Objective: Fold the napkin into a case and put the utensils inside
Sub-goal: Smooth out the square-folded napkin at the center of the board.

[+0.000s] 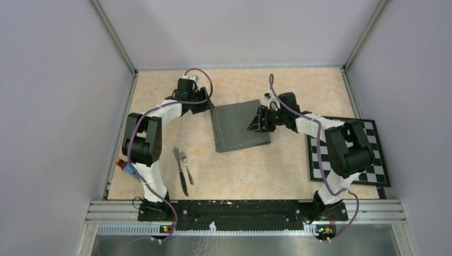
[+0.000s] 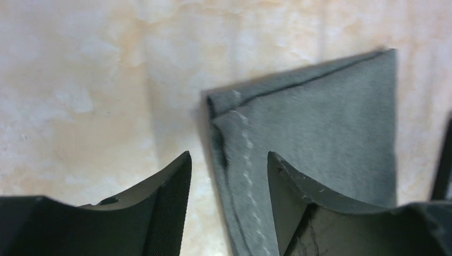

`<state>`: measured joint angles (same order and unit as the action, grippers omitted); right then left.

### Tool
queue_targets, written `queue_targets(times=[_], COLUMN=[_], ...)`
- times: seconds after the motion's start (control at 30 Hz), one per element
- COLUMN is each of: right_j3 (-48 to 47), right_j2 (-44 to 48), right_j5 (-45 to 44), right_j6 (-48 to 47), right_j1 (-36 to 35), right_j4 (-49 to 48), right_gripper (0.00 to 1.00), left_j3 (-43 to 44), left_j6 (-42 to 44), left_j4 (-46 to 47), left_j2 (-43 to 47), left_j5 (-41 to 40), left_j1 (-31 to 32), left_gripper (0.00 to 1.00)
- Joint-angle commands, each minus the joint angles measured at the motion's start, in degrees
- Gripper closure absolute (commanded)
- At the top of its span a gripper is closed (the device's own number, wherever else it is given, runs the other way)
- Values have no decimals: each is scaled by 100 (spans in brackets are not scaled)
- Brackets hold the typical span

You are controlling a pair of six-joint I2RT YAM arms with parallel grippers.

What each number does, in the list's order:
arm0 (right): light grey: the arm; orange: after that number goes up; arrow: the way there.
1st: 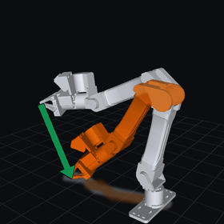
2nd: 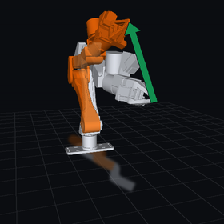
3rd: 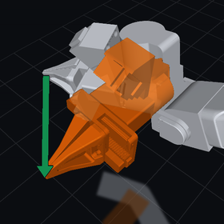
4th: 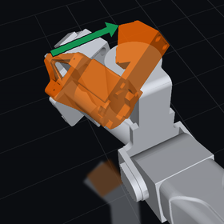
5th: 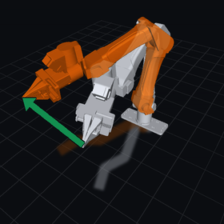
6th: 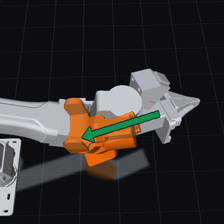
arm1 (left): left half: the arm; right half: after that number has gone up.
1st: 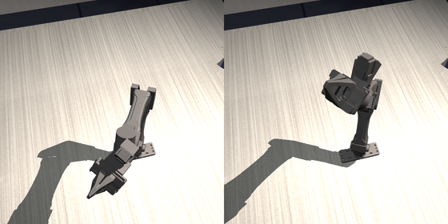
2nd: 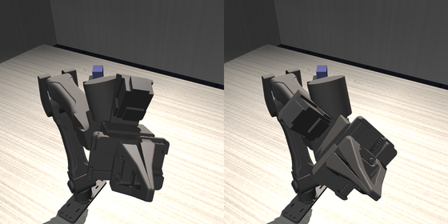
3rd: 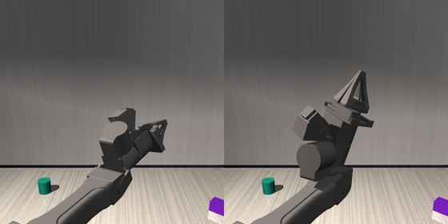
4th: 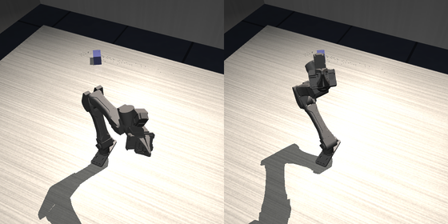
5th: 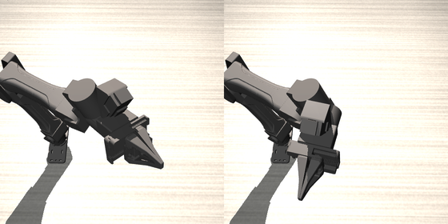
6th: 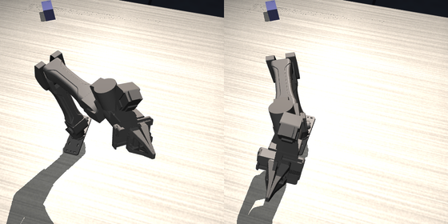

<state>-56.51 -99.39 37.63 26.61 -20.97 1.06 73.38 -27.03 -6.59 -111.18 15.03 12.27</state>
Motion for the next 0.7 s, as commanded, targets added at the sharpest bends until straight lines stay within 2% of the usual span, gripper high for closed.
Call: queue_targets(times=[0.0, 0.07, 0.17, 0.27, 0.4, 0.57, 0.67], right_j3=[551, 816, 898, 1045, 1362, 1761, 1889], right_j2=[483, 515, 401, 229, 78, -367, -11], right_j5=[673, 942, 1078, 1209, 1062, 751, 737], right_j6=[509, 871, 947, 1051, 950, 909, 810], right_j1=[441, 657, 689, 727, 833, 1039, 1051], right_j4=[-832, -1348, -1451, -1716, -1870, -1917, -1695], right_gripper=[42, 43, 46, 52, 55, 57, 58], left_j3=[-301, -565, -478, -149, 460, 309, 481], left_j6=[-190, -457, -605, -486, -349, -212, -59], left_j4=[194, 576, 622, 773, 296, 306, 54], left_j2=[877, 824, 446, -58, -909, -1075, -1091], left_j5=[420, 892, 1020, 815, 668, 452, 388], left_j1=[244, 258, 274, 256, 137, 100, 100], left_gripper=[43, 55, 73, 81, 98, 98, 100])
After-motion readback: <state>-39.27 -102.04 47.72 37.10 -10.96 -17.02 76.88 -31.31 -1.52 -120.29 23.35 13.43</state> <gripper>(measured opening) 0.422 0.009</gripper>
